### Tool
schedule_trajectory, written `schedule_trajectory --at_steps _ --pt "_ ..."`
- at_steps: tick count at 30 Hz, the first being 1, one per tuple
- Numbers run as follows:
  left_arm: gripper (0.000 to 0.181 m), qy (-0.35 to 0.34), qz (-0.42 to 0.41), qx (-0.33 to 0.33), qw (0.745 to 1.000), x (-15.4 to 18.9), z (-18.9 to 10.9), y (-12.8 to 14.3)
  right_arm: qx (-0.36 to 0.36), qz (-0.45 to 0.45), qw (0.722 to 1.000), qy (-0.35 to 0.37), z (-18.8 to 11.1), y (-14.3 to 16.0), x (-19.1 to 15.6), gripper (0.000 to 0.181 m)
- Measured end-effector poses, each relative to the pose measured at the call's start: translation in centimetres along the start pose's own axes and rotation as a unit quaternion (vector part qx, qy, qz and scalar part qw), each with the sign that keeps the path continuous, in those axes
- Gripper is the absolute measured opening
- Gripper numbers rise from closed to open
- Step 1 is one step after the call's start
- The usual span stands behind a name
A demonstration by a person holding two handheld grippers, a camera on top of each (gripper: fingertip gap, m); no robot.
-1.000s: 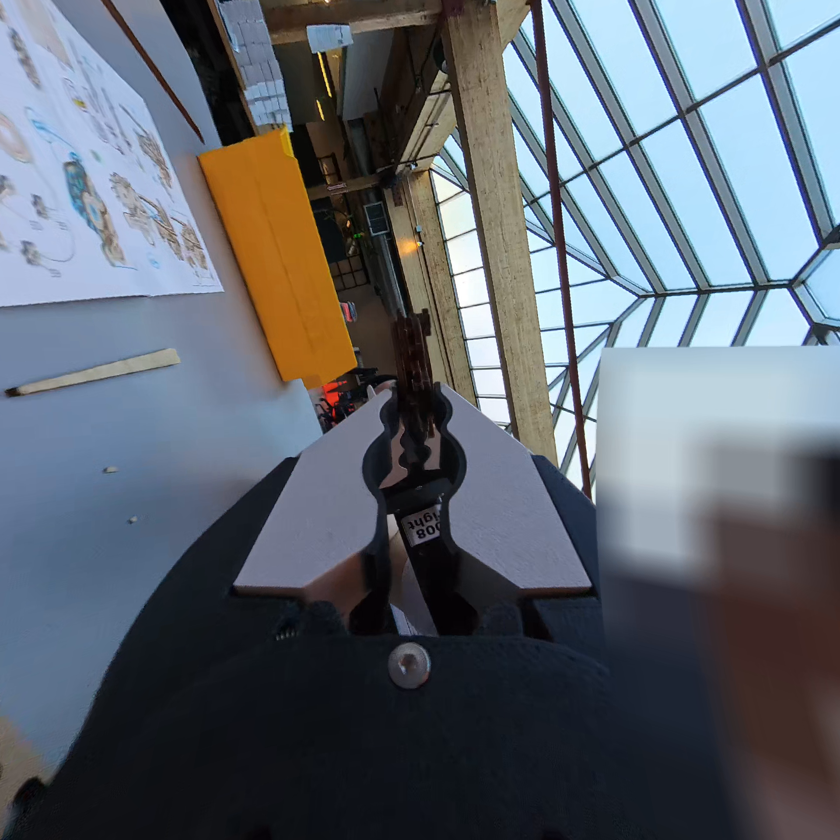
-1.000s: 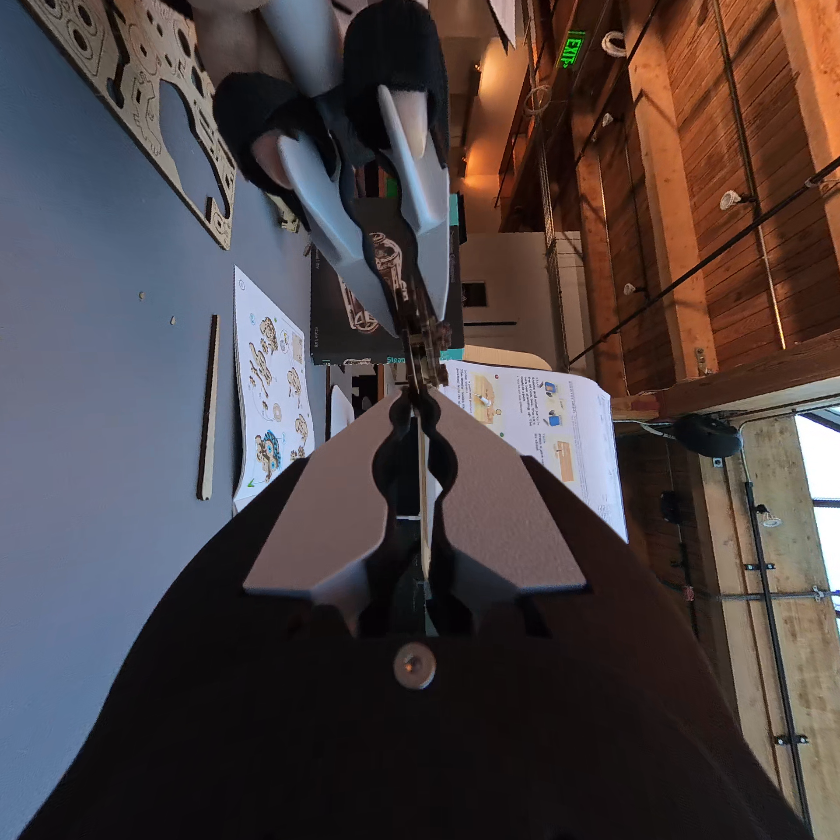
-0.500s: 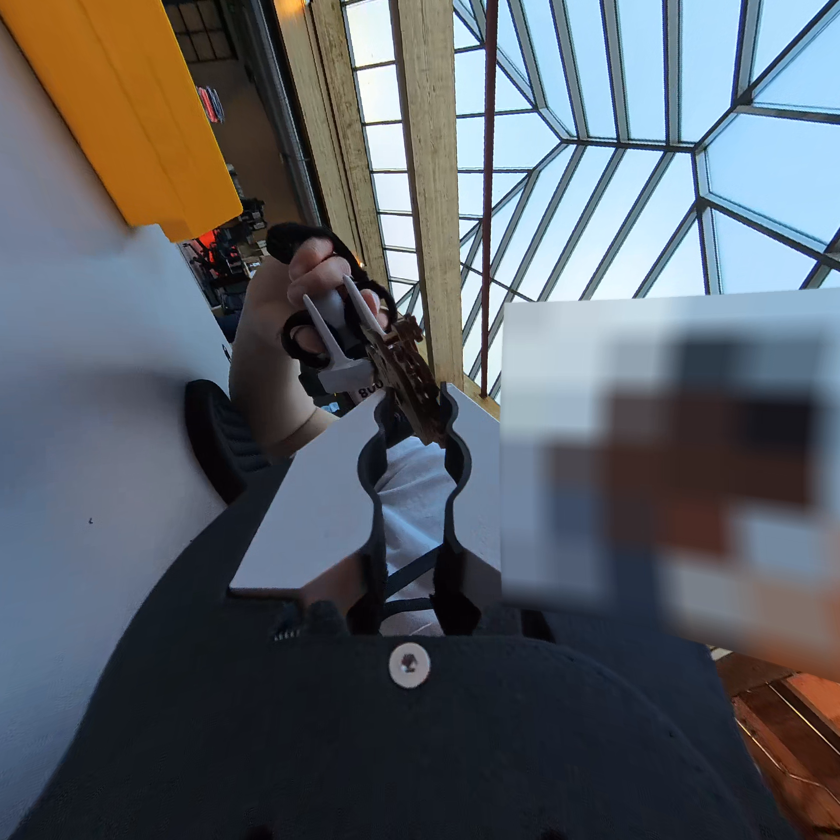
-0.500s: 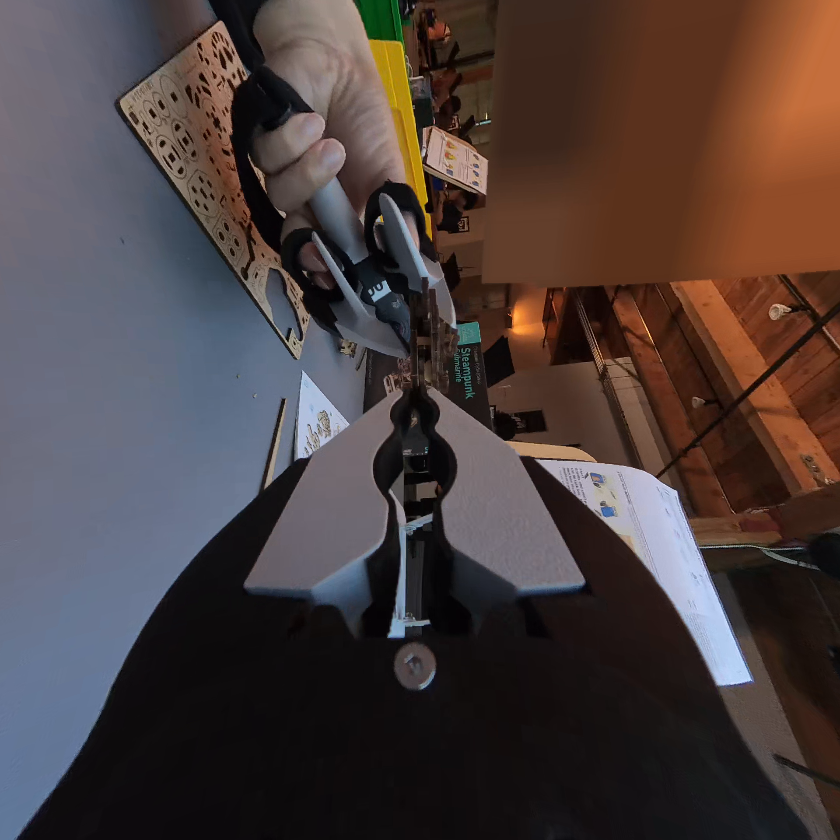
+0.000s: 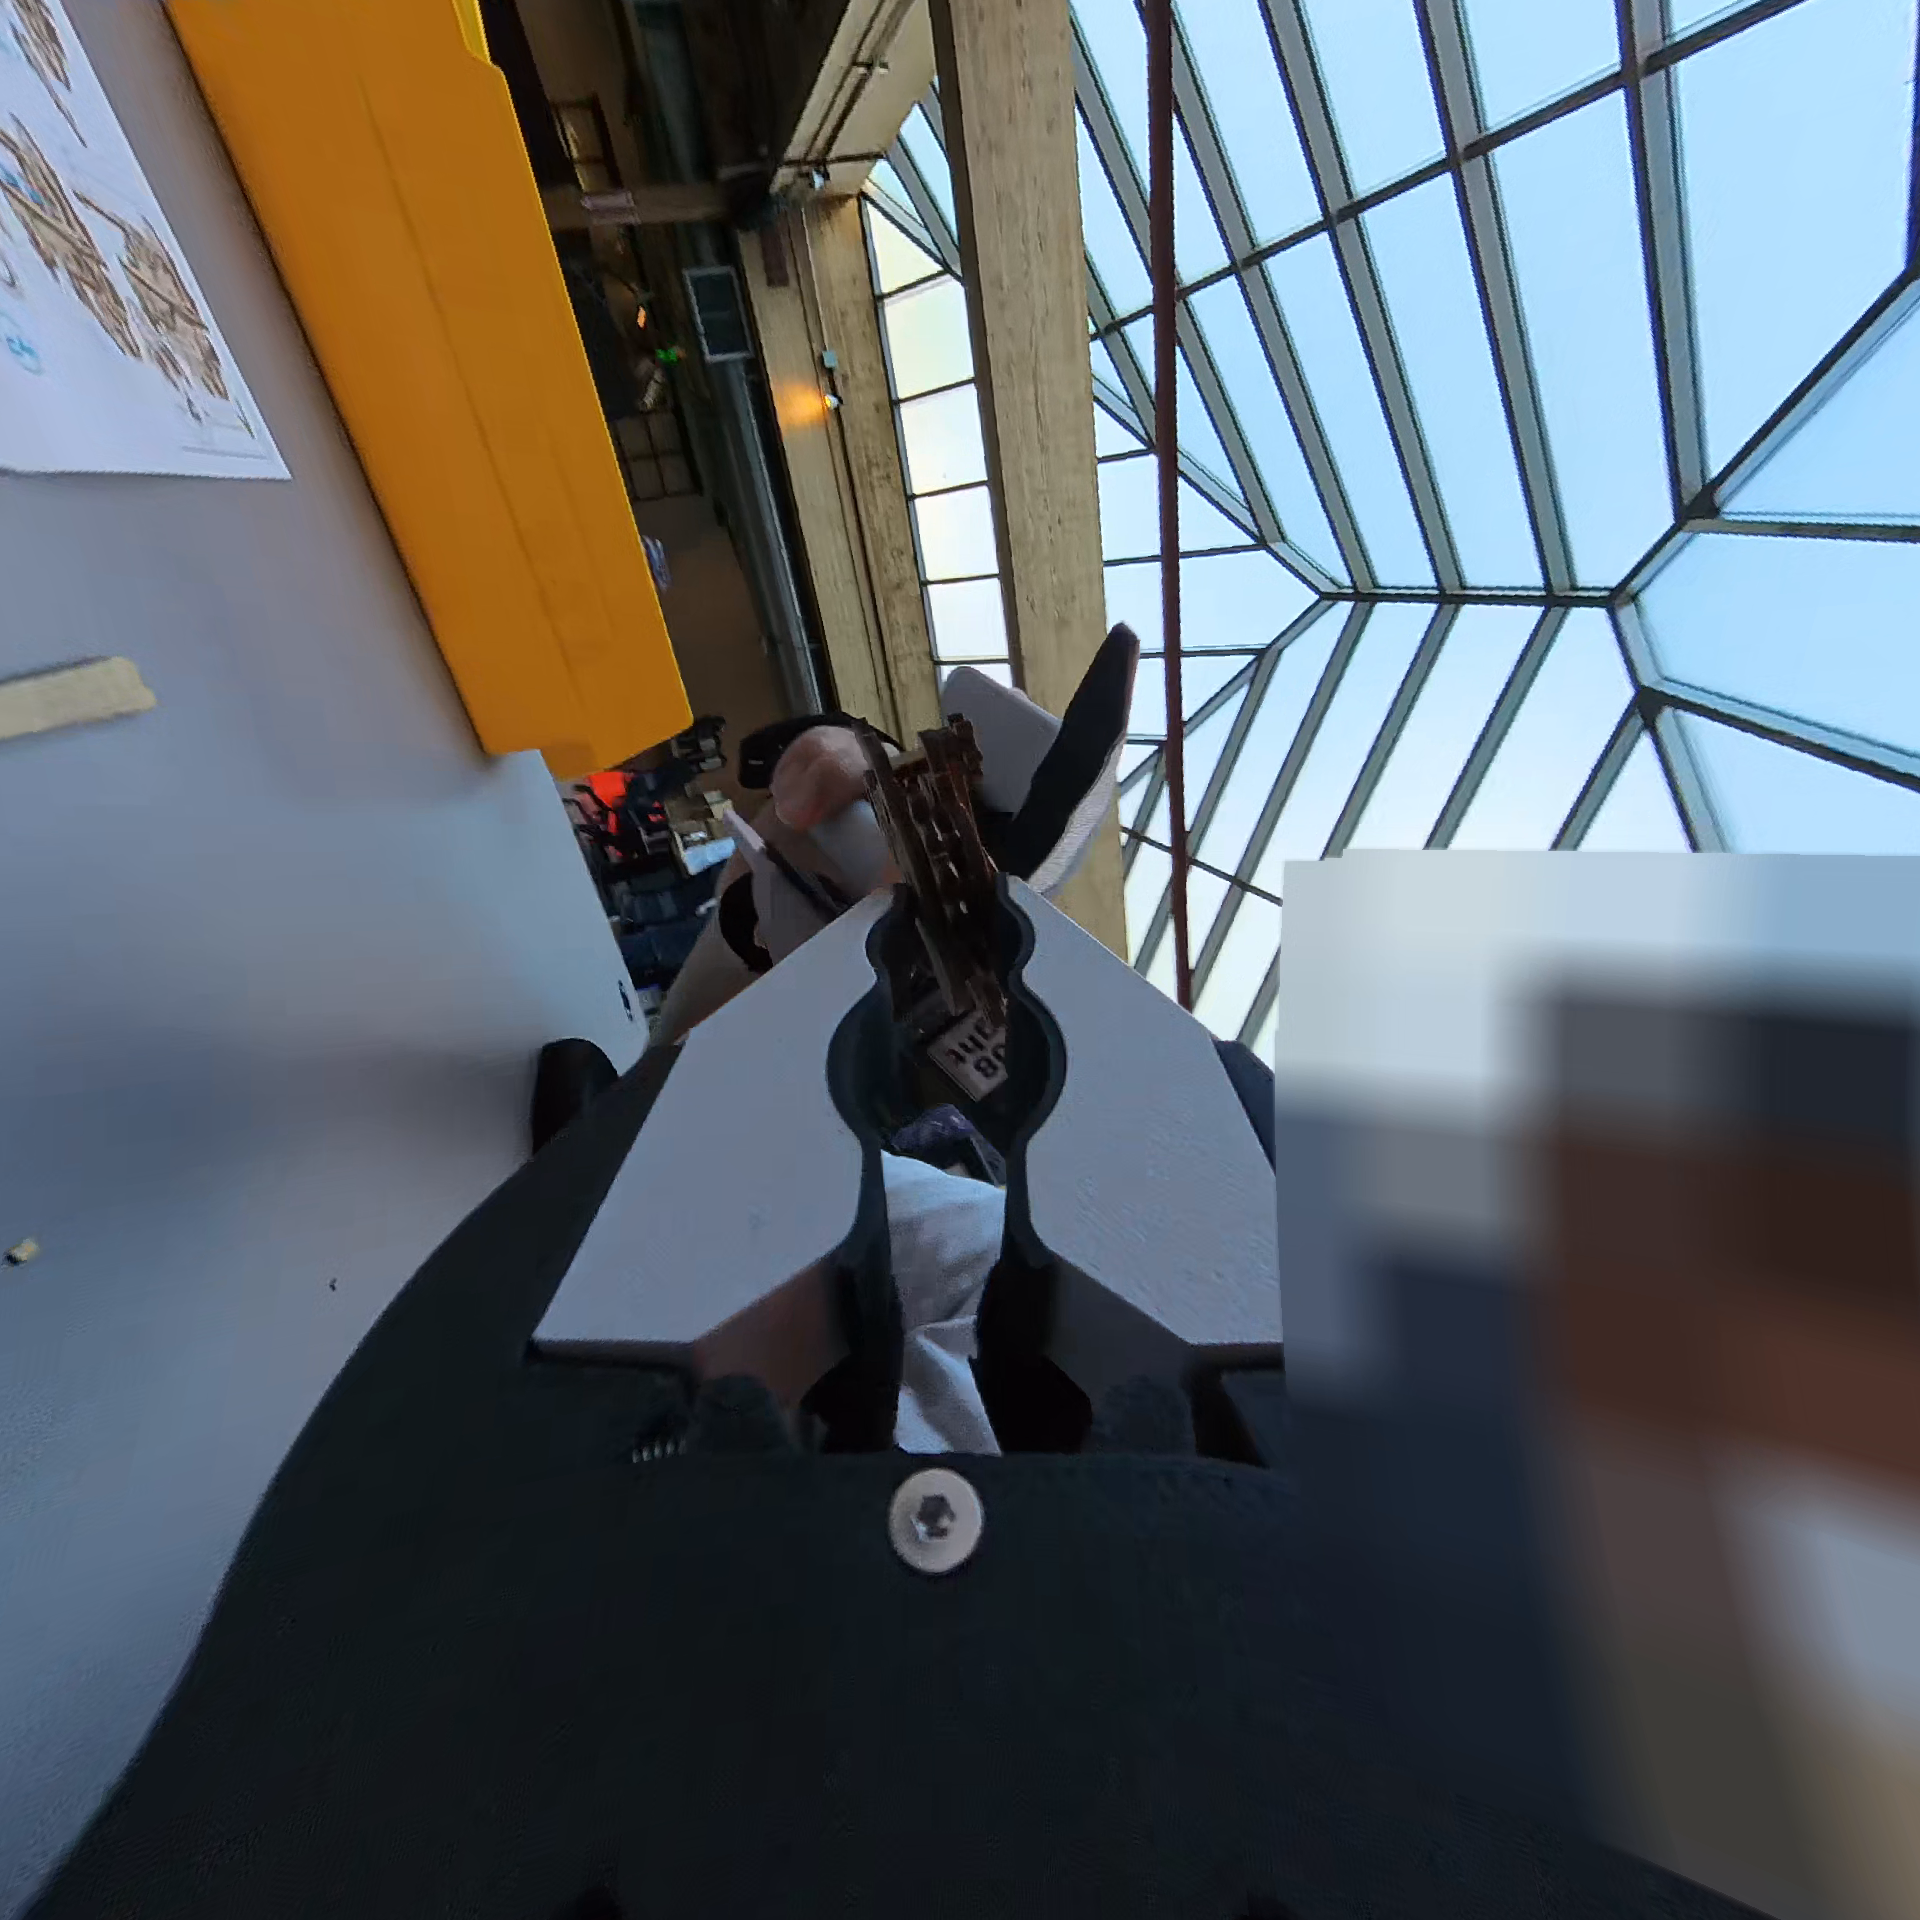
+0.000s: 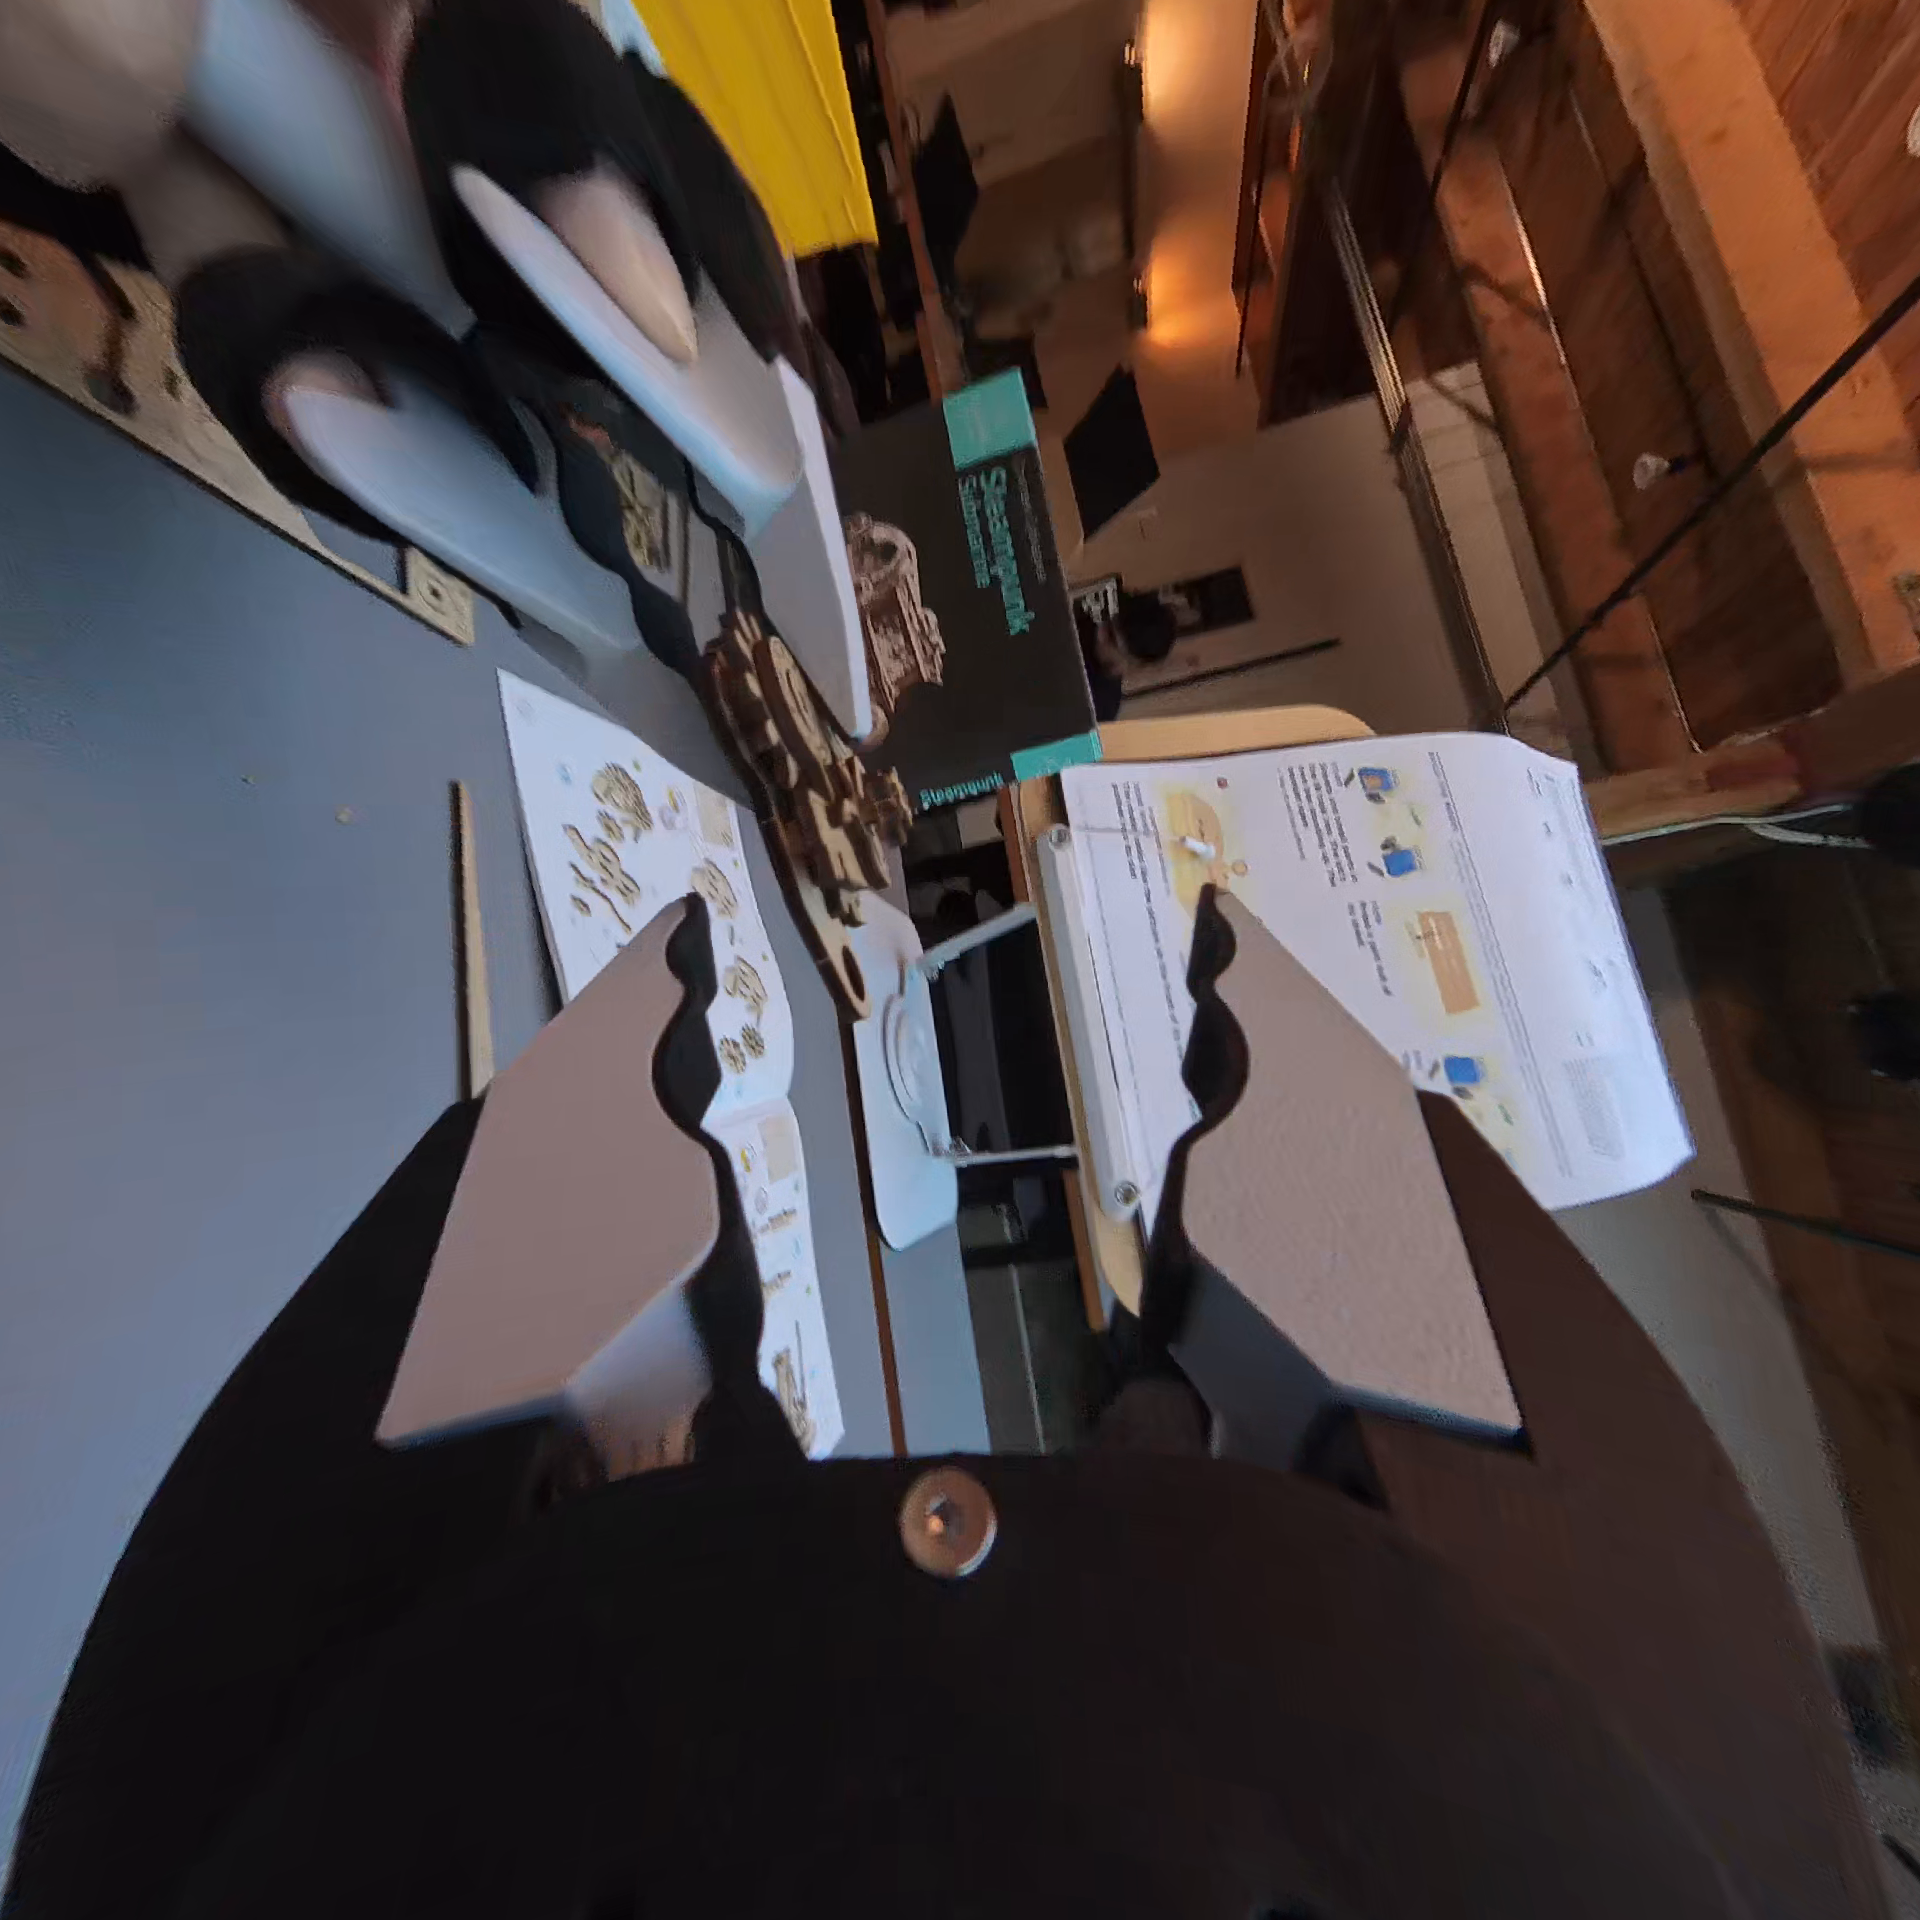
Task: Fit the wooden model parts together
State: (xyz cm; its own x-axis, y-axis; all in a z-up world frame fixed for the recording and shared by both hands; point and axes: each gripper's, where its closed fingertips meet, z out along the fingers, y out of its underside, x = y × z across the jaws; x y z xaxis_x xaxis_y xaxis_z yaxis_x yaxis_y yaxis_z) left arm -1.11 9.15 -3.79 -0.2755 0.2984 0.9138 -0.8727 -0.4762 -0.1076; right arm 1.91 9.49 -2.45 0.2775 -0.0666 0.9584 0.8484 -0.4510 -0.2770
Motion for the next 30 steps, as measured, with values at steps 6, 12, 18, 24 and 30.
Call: schedule_trajectory --at_steps 6,12,18,24,30 --pt "0.012 -0.054 0.105 0.045 0.992 0.9 1.9 -1.1 -0.139 0.004 0.990 0.009 1.8 3.0 1.1 0.093" --pt "0.012 -0.087 0.159 0.063 0.981 1.2 3.6 -1.1 -0.210 -0.036 0.976 0.041 2.4 5.0 2.1 0.093" --pt "0.012 -0.104 0.148 0.080 0.980 0.1 4.1 -1.0 -0.224 -0.074 0.971 0.046 2.8 5.7 1.5 0.082" --pt "0.012 -0.104 0.095 0.090 0.986 -1.4 4.0 -1.0 -0.234 -0.090 0.967 0.039 3.1 6.3 0.6 0.062" --pt "0.012 -0.105 0.071 0.096 0.987 -2.2 3.8 -1.0 -0.241 -0.089 0.966 0.018 3.3 6.9 -0.4 0.055"
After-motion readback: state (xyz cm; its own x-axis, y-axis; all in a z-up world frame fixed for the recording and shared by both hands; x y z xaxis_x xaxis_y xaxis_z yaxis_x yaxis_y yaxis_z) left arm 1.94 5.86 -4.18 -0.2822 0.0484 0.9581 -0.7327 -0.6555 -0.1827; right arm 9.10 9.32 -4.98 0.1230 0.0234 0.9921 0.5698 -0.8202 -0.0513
